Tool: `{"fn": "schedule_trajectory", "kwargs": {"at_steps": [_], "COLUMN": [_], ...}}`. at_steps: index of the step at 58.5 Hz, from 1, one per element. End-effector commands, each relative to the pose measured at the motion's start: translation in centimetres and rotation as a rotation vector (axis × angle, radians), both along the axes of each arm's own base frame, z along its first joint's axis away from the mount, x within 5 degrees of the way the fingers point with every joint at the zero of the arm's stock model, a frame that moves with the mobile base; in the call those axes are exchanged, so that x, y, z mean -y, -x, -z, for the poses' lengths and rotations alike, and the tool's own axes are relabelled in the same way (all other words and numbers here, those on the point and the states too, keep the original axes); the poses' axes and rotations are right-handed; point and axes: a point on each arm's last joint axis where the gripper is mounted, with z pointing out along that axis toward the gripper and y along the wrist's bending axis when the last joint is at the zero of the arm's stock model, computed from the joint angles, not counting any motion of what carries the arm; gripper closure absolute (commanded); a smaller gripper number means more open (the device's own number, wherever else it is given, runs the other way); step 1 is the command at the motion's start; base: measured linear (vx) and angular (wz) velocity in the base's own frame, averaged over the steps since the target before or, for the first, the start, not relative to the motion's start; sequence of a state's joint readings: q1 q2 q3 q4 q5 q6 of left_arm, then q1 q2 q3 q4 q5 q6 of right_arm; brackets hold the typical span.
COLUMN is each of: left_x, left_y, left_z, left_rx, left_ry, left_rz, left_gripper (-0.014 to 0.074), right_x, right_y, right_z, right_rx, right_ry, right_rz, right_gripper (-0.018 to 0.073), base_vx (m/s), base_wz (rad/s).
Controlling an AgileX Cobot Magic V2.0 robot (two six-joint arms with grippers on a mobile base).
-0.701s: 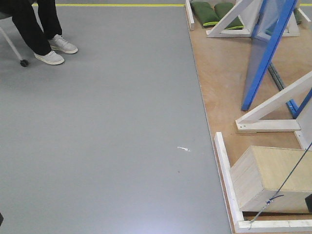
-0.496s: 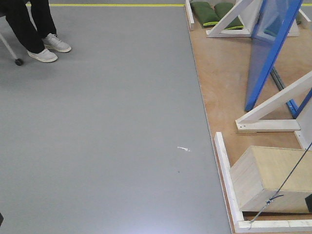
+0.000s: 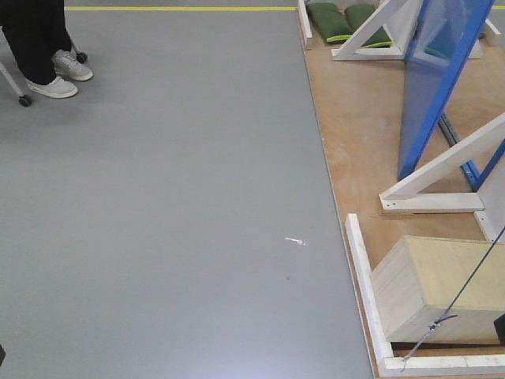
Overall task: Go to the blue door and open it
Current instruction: 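Drive the base forward toward the blue door beside the wooden platform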
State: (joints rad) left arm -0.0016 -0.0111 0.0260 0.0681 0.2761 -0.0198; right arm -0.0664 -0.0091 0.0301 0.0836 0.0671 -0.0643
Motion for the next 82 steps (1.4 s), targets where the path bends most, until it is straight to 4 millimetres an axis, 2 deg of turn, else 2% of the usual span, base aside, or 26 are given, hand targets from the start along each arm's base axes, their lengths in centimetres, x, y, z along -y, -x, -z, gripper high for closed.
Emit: {"fn": "schedule_trajectory", "kwargs": {"at_steps": [1,44,82], "left_x": [0.09,0.09,0.09], "left_y": [0.05,0.05,0.05], "left_z": [-1.66,-1.66,-1.66], "left_rx": [0.122,0.122,0.122], "left_ry": [0.010,0.010,0.010], "left_rz": [0.011,0.011,0.011], "left_gripper": [0.0524,0.0524,0.0524], "right_x": [0.10,0.10,0.10], "right_y": [-0.07,-0.07,-0.07], "right_z": [-0.58,-0.58,-0.58], "right_rx": [0.066,0.066,0.066], "right_ry": [0.005,0.005,0.005], "right_rz": [0.012,0.012,0.012], "right_gripper": [0.0547,0.0547,0.0547], "base_vx": [0.01,0.11,0.35], "base_wz": [-0.04,0.03,0.00]}}
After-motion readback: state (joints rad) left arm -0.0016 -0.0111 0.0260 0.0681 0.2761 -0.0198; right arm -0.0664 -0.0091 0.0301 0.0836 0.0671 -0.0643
